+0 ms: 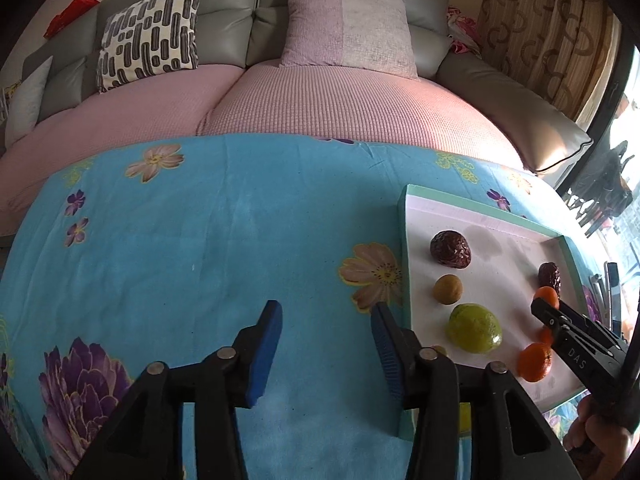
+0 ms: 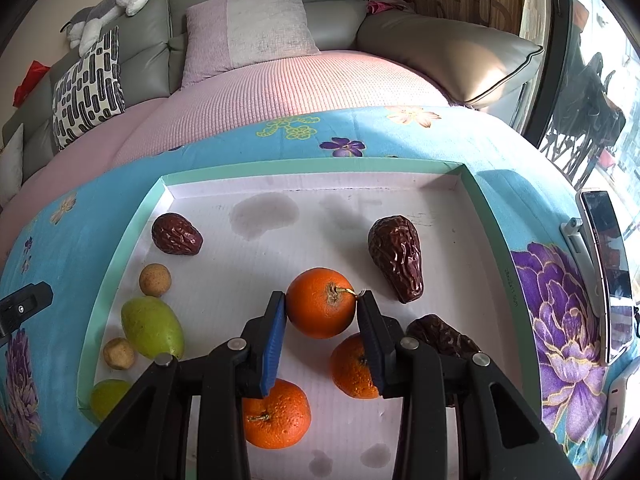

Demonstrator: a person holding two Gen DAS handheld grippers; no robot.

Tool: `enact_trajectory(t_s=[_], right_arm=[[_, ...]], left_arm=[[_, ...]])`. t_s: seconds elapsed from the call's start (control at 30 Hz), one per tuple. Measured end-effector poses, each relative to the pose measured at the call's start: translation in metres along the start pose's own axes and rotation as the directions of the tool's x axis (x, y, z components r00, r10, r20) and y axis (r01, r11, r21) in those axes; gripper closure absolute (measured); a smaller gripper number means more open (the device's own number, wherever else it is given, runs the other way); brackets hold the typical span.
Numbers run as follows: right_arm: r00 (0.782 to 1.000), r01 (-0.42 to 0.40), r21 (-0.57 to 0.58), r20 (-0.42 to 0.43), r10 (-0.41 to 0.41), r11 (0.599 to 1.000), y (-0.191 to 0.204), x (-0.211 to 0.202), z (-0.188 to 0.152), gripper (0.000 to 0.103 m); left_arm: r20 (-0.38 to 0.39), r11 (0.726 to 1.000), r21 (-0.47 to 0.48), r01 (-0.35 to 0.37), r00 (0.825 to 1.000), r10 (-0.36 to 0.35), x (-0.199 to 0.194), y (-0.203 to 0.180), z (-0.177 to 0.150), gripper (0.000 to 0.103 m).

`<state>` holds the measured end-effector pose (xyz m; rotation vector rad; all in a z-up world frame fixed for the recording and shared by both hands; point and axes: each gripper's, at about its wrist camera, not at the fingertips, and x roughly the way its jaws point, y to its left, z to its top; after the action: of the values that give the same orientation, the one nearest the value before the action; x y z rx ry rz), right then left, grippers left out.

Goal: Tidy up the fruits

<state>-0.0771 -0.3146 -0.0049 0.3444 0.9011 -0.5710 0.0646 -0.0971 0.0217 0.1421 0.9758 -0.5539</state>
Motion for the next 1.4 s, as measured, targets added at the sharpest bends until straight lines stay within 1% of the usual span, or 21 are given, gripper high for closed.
enact_trajectory(t_s=[0.03, 0.1, 0.13, 0.17, 0.3, 0.37, 0.5, 0.53, 0.57, 0.6, 0.7, 0.73, 0.77, 0.83, 0.9, 0.97, 1.03, 1.13, 1.23, 1.33, 1.4], right_arm=[[1.000, 0.001, 0.000, 0.000, -0.001, 1.000, 0.000, 0.000, 0.000, 0.065], [1.000, 0.005, -0.002, 0.000, -0.005, 1.000, 0.001, 0.000, 0.000, 0.065], [1.000, 0.008, -0.003, -0.001, -0.008, 1.000, 0.002, 0.000, 0.000, 0.065], [1.000, 0.008, -0.004, -0.001, -0.008, 1.000, 0.002, 0.000, 0.000, 0.065], [1.000, -0.011, -0.004, -0.005, 0.011, 1.000, 0.003, 0.001, 0.000, 0.064], [1.000, -0.009, -0.005, -0.013, 0.009, 1.000, 0.003, 0.003, 0.000, 0.064], [1.000, -0.022, -0.004, -0.007, 0.022, 1.000, 0.003, 0.001, 0.000, 0.063], [1.000, -0.025, -0.006, -0.007, 0.025, 1.000, 0.004, 0.000, 0.000, 0.058], [1.000, -0.029, -0.008, -0.007, 0.029, 1.000, 0.004, 0.000, 0.000, 0.048], [0.999, -0.033, -0.010, -0.006, 0.033, 0.999, 0.004, -0.001, -0.001, 0.045], [0.999, -0.036, -0.023, -0.006, 0.036, 0.999, 0.006, -0.002, -0.002, 0.044], [0.999, -0.034, -0.029, -0.006, 0.034, 0.999, 0.006, -0.003, -0.002, 0.040], [1.000, -0.029, -0.033, -0.005, 0.029, 0.999, 0.007, -0.004, -0.003, 0.032], [1.000, -0.026, -0.035, 0.000, 0.026, 0.999, 0.007, -0.007, -0.003, 0.027], [0.999, -0.039, -0.038, 0.009, 0.040, 0.999, 0.008, -0.011, -0.004, 0.026], [0.999, -0.045, -0.049, 0.016, 0.046, 0.998, 0.010, -0.015, -0.004, 0.017], [0.999, -0.042, -0.070, 0.022, 0.044, 0.997, 0.013, -0.017, -0.006, 0.014], [0.999, -0.039, -0.096, 0.024, 0.041, 0.995, 0.016, -0.019, -0.007, 0.014], [0.999, -0.042, -0.106, 0.023, 0.044, 0.994, 0.018, -0.021, -0.008, 0.013], [0.998, -0.049, -0.100, 0.023, 0.052, 0.994, 0.018, -0.023, -0.009, 0.013], [0.998, -0.057, -0.103, 0.024, 0.060, 0.993, 0.020, -0.025, -0.010, 0.013]], left_arm=[[-0.004, 1.000, -0.007, -0.017, 1.000, 0.017, 0.001, 0.005, -0.004, 0.036], [-0.014, 0.999, -0.019, -0.044, 0.999, 0.044, 0.003, 0.013, -0.010, 0.036], [-0.017, 0.998, -0.029, -0.057, 0.998, 0.056, 0.004, 0.017, -0.013, 0.032], [-0.017, 0.997, -0.040, -0.071, 0.997, 0.070, 0.005, 0.021, -0.014, 0.026], [0.011, 0.990, -0.086, -0.108, 0.994, 0.110, 0.002, 0.034, -0.015, 0.015], [0.027, 0.988, -0.097, -0.121, 0.992, 0.125, 0.001, 0.035, -0.017, 0.007], [0.031, 0.981, -0.103, -0.163, 0.986, 0.167, 0.004, 0.038, -0.019, 0.003], [0.030, 0.980, -0.107, -0.170, 0.984, 0.174, 0.005, 0.039, -0.020, 0.000], [0.033, 0.978, -0.111, -0.176, 0.983, 0.181, 0.005, 0.039, -0.021, 0.000], [0.035, 0.977, -0.114, -0.182, 0.982, 0.187, 0.005, 0.039, -0.022, 0.000], [0.038, 0.973, -0.121, -0.195, 0.979, 0.201, 0.005, 0.039, -0.024, 0.000], [0.045, 0.973, -0.125, -0.195, 0.978, 0.202, 0.003, 0.038, -0.026, 0.000], [0.060, 0.972, -0.136, -0.194, 0.977, 0.204, 0.001, 0.038, -0.027, 0.000], [0.086, 0.969, -0.152, -0.194, 0.974, 0.209, -0.005, 0.038, -0.029, 0.000], [0.092, 0.968, -0.146, -0.202, 0.972, 0.217, -0.005, 0.038, -0.028, 0.000], [0.085, 0.969, -0.128, -0.211, 0.971, 0.223, -0.003, 0.035, -0.028, 0.000], [0.081, 0.971, -0.116, -0.208, 0.973, 0.218, -0.001, 0.031, -0.031, 0.000], [0.085, 0.975, -0.098, -0.199, 0.975, 0.207, -0.001, 0.022, -0.033, 0.000], [0.093, 0.974, -0.068, -0.218, 0.970, 0.224, -0.003, 0.014, -0.034, 0.000], [0.098, 0.963, -0.058, -0.264, 0.958, 0.269, -0.006, 0.007, -0.035, 0.000], [0.112, 0.950, -0.062, -0.307, 0.943, 0.312, -0.011, 0.004, -0.037, 0.000]])
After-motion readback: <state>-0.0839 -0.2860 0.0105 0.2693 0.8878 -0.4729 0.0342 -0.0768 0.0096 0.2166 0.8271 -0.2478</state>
